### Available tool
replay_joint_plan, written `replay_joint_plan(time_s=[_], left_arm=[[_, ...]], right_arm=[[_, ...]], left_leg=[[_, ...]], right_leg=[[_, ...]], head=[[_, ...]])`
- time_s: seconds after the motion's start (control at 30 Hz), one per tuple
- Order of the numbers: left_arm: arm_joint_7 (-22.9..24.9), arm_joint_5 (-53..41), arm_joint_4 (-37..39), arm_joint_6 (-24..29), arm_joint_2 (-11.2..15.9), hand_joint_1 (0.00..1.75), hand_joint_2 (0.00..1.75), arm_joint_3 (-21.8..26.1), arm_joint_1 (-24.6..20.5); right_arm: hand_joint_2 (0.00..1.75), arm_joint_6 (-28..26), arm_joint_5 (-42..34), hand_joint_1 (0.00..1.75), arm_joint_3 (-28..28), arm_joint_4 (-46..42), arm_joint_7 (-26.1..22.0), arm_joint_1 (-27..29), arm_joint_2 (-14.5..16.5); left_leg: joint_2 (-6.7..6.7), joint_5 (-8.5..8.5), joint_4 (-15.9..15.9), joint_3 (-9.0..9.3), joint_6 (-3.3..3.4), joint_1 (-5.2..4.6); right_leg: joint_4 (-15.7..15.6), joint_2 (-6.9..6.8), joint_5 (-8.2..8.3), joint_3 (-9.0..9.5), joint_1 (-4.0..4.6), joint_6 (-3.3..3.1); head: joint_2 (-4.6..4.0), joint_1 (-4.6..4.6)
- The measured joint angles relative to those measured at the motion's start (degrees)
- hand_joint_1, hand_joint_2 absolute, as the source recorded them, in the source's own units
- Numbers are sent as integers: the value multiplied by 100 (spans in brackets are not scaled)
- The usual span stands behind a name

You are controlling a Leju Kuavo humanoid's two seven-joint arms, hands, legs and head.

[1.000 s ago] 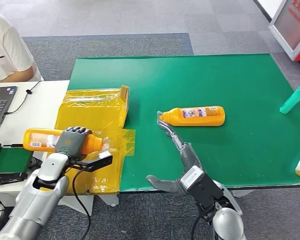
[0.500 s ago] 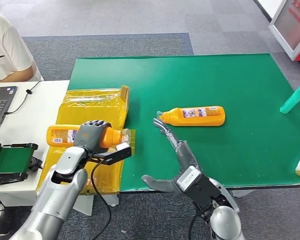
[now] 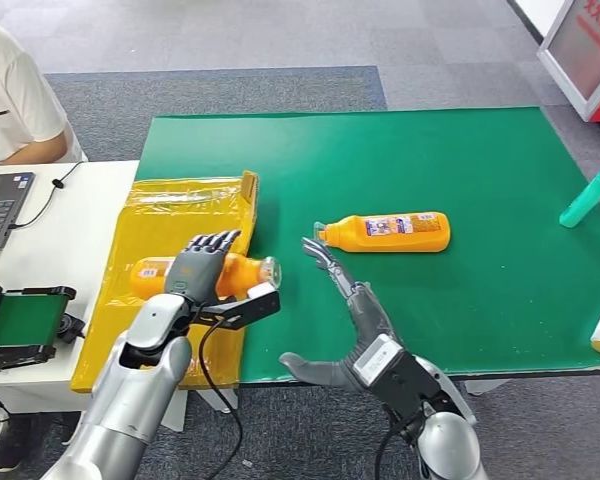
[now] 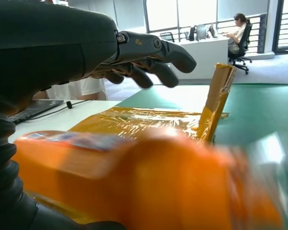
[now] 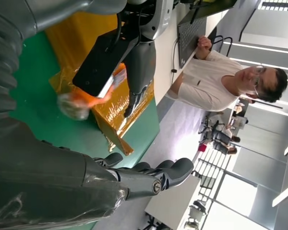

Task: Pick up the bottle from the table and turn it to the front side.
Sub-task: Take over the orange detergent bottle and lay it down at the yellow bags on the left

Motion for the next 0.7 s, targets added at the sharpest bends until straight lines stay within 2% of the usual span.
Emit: replay_joint_plan(time_s=[0.5, 0.6, 0.7], left_arm=[[-19, 38, -64, -160, 52, 0, 175, 169, 3], [-149, 311, -203, -152, 49, 0, 175, 222, 35], [-371, 1075, -555, -253, -18, 0, 175, 311, 159]], right_arm=[[175, 46, -41, 0, -217, -145, -50, 150, -28], [175, 58, -24, 0, -259, -145, -69, 161, -28], [175, 48, 40, 0, -303, -151, -74, 189, -28]], left_leg=[[0, 1, 0, 0, 0, 0], [0, 2, 0, 0, 0, 0], [0, 2, 0, 0, 0, 0]], right_leg=[[0, 0, 0, 1, 0, 0], [0, 0, 0, 1, 0, 0], [0, 0, 0, 1, 0, 0]], head=[[0, -1], [-1, 0], [0, 0]])
